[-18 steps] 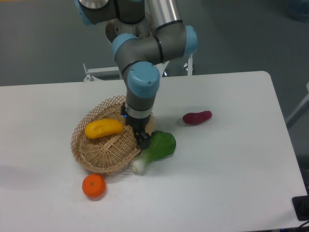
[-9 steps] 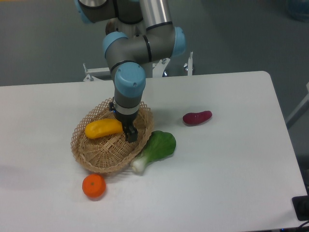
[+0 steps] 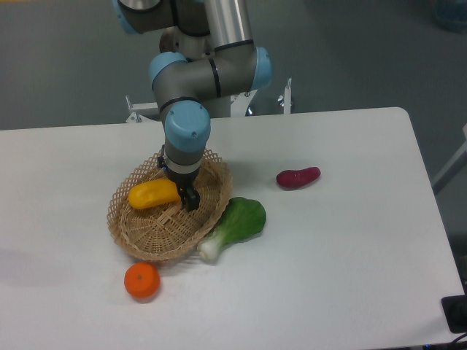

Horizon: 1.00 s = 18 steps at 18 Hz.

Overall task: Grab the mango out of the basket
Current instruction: 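Lower the gripper onto the yellow mango and close on it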

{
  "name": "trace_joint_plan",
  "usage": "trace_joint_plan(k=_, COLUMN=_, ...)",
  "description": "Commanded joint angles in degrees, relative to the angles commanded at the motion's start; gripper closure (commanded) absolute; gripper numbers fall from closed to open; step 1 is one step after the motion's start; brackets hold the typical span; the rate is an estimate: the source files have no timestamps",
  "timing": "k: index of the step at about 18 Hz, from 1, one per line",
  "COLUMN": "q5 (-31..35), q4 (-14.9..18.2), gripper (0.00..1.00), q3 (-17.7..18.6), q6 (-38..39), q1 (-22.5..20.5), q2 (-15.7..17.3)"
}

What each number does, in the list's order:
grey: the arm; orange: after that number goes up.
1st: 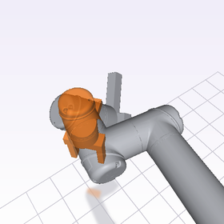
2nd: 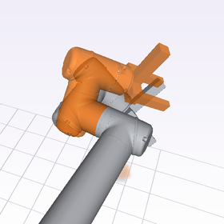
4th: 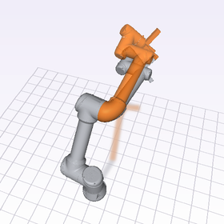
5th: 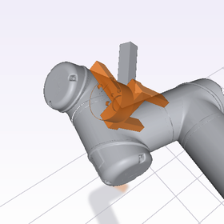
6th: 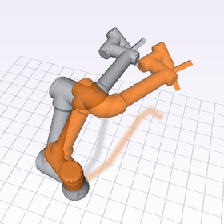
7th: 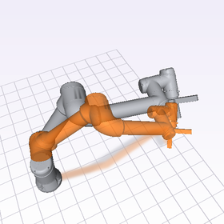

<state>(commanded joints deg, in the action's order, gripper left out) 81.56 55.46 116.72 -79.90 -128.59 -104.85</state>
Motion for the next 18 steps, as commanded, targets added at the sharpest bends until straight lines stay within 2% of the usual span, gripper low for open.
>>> trace_joint_plan(k=3, q5=0.00, q4=-0.18, gripper=0.01, q3=0.00, q6=1.32, q1=0.79, q2=-0.70)
trace_joint_plan(k=14, q5=0.09, q4=-0.36, gripper=0.61, q3=-1.23, q6=3.78, q1=1.58, q2=-0.62)
trace_joint_plan(k=18, q5=0.17, q4=-0.27, gripper=0.66, q3=-2.28, q6=3.69, q1=1.41, q2=-0.26)
